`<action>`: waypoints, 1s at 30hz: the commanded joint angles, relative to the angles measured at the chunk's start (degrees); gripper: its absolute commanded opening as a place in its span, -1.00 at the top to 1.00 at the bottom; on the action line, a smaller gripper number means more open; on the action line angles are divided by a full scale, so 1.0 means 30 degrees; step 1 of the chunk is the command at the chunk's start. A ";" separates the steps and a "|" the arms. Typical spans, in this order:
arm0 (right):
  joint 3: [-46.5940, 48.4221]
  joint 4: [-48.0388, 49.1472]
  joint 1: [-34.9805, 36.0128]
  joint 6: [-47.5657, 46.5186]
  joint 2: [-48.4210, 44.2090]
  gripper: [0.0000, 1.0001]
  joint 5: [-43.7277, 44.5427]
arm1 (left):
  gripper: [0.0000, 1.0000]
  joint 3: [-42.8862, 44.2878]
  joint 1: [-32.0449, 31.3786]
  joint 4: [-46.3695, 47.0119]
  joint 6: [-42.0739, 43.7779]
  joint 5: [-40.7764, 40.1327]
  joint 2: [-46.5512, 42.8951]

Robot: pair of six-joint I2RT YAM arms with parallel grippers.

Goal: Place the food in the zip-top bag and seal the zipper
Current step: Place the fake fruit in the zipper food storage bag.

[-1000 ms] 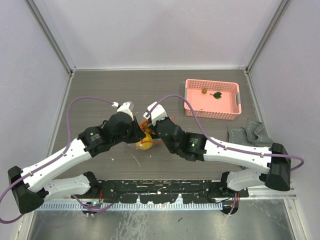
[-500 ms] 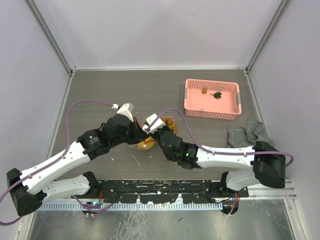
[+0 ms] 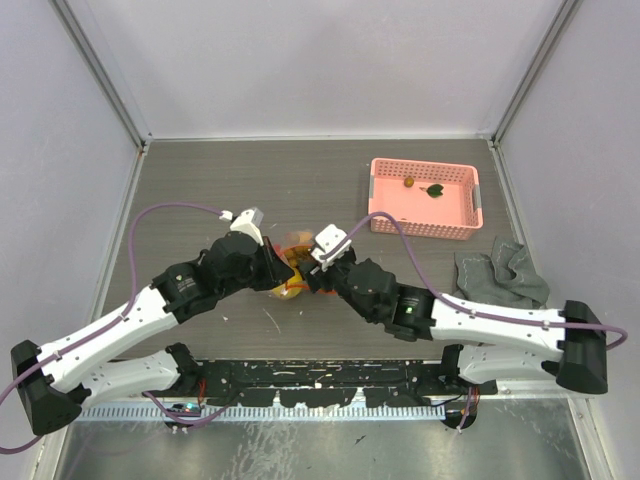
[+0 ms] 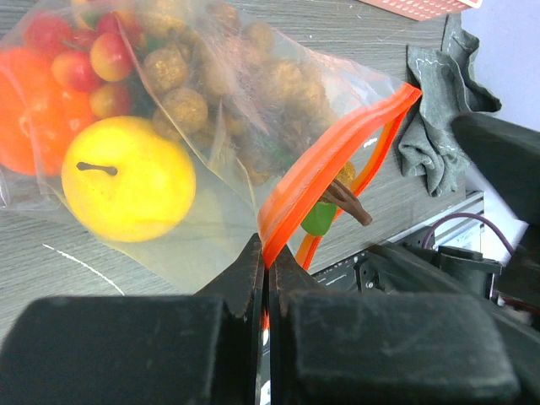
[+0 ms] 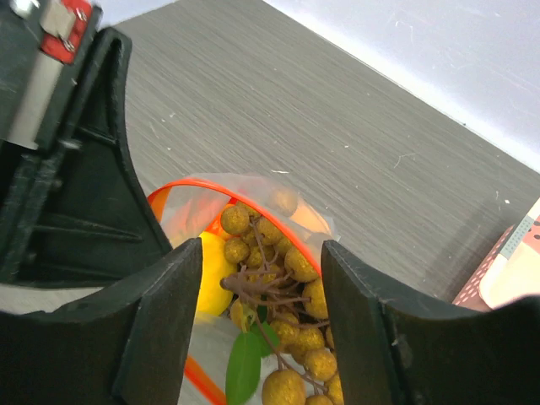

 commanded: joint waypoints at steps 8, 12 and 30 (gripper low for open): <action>0.2139 -0.9226 -0.0048 0.5931 -0.4168 -0.38 0.1049 | 1.00 0.0150 -0.0004 0.0426 0.0272 -0.0688 -0.0661; 0.1203 -1.0594 -0.0046 0.8238 -0.5156 -0.38 0.1485 | 1.00 0.0181 -0.0002 0.0461 0.0315 -0.0621 -0.0656; -0.3352 -0.6458 -0.0052 1.1997 -0.4522 -0.13 0.4683 | 1.00 0.0086 0.0000 0.0502 0.0418 -0.0160 -0.0902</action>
